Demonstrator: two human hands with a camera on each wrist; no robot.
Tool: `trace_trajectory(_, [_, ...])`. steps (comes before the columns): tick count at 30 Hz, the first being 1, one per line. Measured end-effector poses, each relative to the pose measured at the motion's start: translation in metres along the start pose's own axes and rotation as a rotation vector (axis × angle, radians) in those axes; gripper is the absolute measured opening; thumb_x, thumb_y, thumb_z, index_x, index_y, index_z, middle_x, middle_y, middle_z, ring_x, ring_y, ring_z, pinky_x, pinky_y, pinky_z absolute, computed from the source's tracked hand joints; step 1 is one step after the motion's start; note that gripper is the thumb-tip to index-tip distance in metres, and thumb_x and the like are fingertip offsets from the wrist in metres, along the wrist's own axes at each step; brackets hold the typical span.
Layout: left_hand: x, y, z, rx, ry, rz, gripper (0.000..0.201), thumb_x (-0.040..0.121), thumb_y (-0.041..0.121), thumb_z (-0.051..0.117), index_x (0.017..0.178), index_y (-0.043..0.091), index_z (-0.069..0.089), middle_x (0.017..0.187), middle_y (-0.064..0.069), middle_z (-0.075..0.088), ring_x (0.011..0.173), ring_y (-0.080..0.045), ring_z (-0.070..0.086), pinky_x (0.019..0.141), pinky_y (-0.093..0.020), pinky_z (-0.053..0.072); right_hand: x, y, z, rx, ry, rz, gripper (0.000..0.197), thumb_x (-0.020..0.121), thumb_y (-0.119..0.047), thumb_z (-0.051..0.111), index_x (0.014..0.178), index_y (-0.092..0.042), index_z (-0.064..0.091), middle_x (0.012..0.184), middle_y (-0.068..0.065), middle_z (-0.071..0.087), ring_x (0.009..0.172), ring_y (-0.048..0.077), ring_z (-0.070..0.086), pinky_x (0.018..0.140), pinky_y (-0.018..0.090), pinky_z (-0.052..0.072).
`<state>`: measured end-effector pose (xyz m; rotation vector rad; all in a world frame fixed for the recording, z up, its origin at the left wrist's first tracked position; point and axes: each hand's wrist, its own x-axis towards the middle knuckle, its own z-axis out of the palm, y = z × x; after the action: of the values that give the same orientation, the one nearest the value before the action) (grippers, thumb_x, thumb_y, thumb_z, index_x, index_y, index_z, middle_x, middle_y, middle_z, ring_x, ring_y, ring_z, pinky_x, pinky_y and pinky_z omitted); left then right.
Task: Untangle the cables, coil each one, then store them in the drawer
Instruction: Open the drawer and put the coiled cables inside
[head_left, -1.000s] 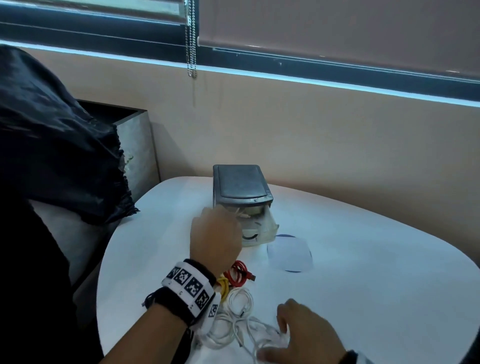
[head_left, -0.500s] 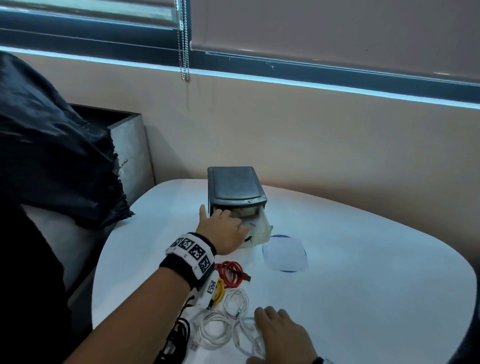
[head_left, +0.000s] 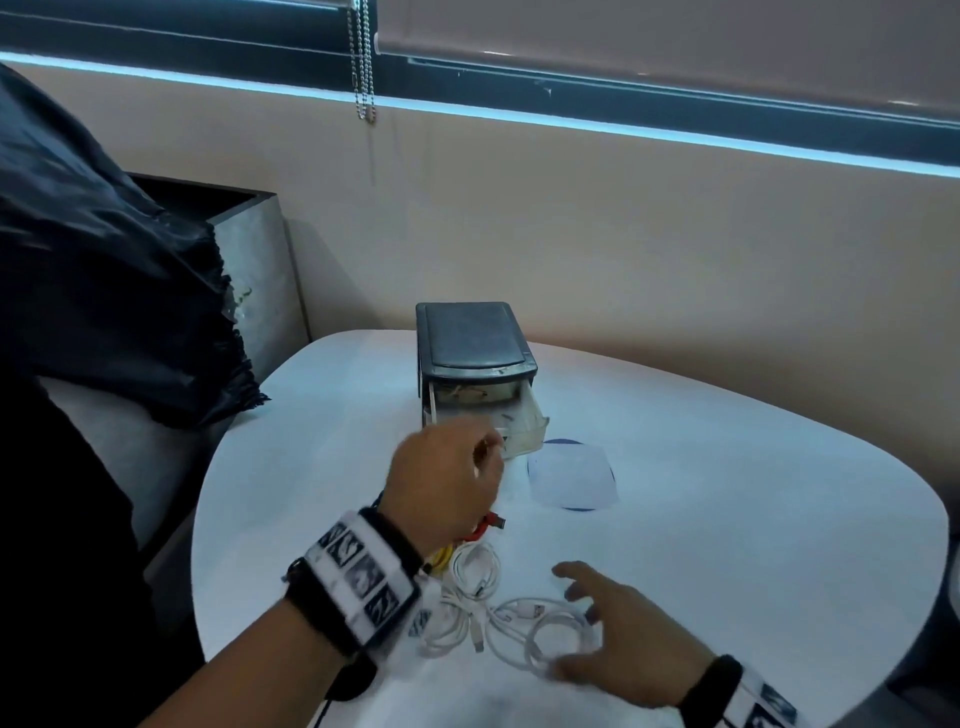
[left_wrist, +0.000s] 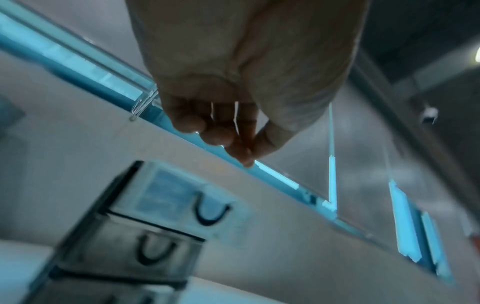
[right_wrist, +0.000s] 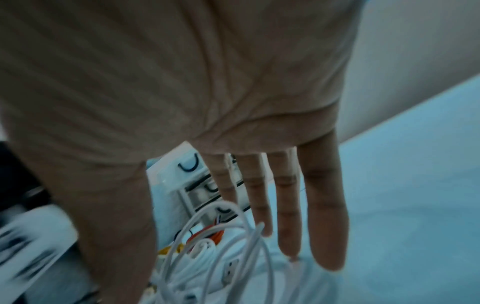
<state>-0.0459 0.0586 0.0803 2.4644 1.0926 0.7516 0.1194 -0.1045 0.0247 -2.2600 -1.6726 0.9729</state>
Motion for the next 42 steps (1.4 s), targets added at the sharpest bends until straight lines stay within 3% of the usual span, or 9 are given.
trace_trajectory(5, [-0.057,0.016,0.031,0.144,-0.565,-0.058,0.038,0.093,0.049,0.056,0.08,0.016,0.068,0.086,0.002,0.067,0.083,-0.016,0.063,0.074,-0.03,0.052,0.013,0.014,0.006,-0.035,0.039,0.104,0.047,0.08,-0.055,0.067,0.12,-0.032,0.058,0.102,-0.014,0.058,0.087,0.004,0.057,0.082,0.021,0.046])
trace_trajectory(8, [-0.072,0.023,0.046,0.129,-0.688,-0.156,0.054,0.092,0.059,0.052,0.062,0.013,0.052,0.064,-0.003,0.053,0.068,-0.023,0.061,0.069,-0.033,0.056,0.023,0.011,0.013,0.013,0.086,0.096,0.009,0.081,-0.038,0.064,0.083,-0.03,0.064,0.083,-0.012,0.059,0.074,0.006,0.056,0.07,0.023,0.047])
trace_trajectory(11, [-0.08,0.02,0.058,0.051,-0.707,-0.259,0.05,0.089,0.062,0.05,0.073,0.015,0.057,0.072,-0.003,0.065,0.075,-0.021,0.071,0.076,-0.035,0.058,0.024,0.016,0.021,0.13,0.12,0.089,0.019,0.08,-0.022,0.062,0.061,-0.022,0.062,0.065,-0.005,0.065,0.057,0.006,0.059,0.057,0.022,0.048])
trace_trajectory(18, [-0.082,0.025,0.064,-0.35,-0.4,-0.332,0.052,0.089,0.057,0.061,0.128,0.038,0.032,0.104,0.011,0.061,0.086,-0.007,0.061,0.074,-0.022,0.046,-0.009,0.016,0.001,0.776,0.315,0.074,0.013,0.087,0.0,0.068,0.074,0.001,0.07,0.068,0.017,0.07,0.055,0.029,0.067,0.054,0.034,0.057])
trace_trajectory(26, [-0.07,0.056,0.064,-1.013,-0.188,-0.389,0.017,0.097,0.008,0.06,0.092,0.015,0.075,0.074,-0.004,0.074,0.072,-0.017,0.068,0.072,-0.032,0.057,-0.037,-0.006,-0.013,0.931,0.403,-0.027,0.012,0.085,-0.016,0.073,0.079,-0.006,0.075,0.072,0.015,0.072,0.061,0.028,0.069,0.055,0.032,0.056])
trace_trajectory(31, [-0.061,0.06,0.041,-1.238,-0.382,-0.379,0.026,0.098,0.016,0.056,0.081,0.013,0.076,0.057,0.001,0.048,0.053,-0.015,0.053,0.059,-0.025,0.048,-0.034,0.007,-0.027,0.973,0.614,-0.103,0.01,0.092,-0.024,0.066,0.094,-0.025,0.076,0.1,-0.003,0.074,0.095,0.015,0.068,0.075,0.03,0.057])
trace_trajectory(35, [-0.058,0.059,0.026,-1.413,-0.666,-0.301,0.026,0.093,0.03,0.064,0.073,0.017,0.075,0.055,0.003,0.043,0.045,-0.009,0.049,0.049,-0.018,0.042,-0.031,0.003,-0.043,0.992,0.328,-0.302,0.056,0.079,-0.018,0.06,0.133,-0.029,0.055,0.132,-0.012,0.063,0.124,0.002,0.054,0.1,0.022,0.046])
trace_trajectory(37, [-0.058,0.056,0.023,-1.429,-0.782,-0.244,0.024,0.088,0.038,0.071,0.075,0.018,0.075,0.055,0.005,0.045,0.044,-0.008,0.05,0.048,-0.017,0.041,-0.032,-0.005,-0.046,0.978,0.157,-0.386,0.051,0.08,-0.013,0.063,0.13,-0.021,0.059,0.12,-0.001,0.07,0.113,0.009,0.063,0.092,0.021,0.049])
trace_trajectory(42, [-0.055,0.048,0.02,-1.328,-0.714,-0.262,0.038,0.083,0.043,0.074,0.08,0.005,0.067,0.055,0.0,0.038,0.04,-0.008,0.044,0.046,-0.017,0.042,-0.036,-0.018,-0.047,0.992,0.189,-0.369,0.015,0.086,-0.013,0.066,0.099,-0.011,0.074,0.092,0.025,0.07,0.078,0.026,0.067,0.072,0.033,0.056])
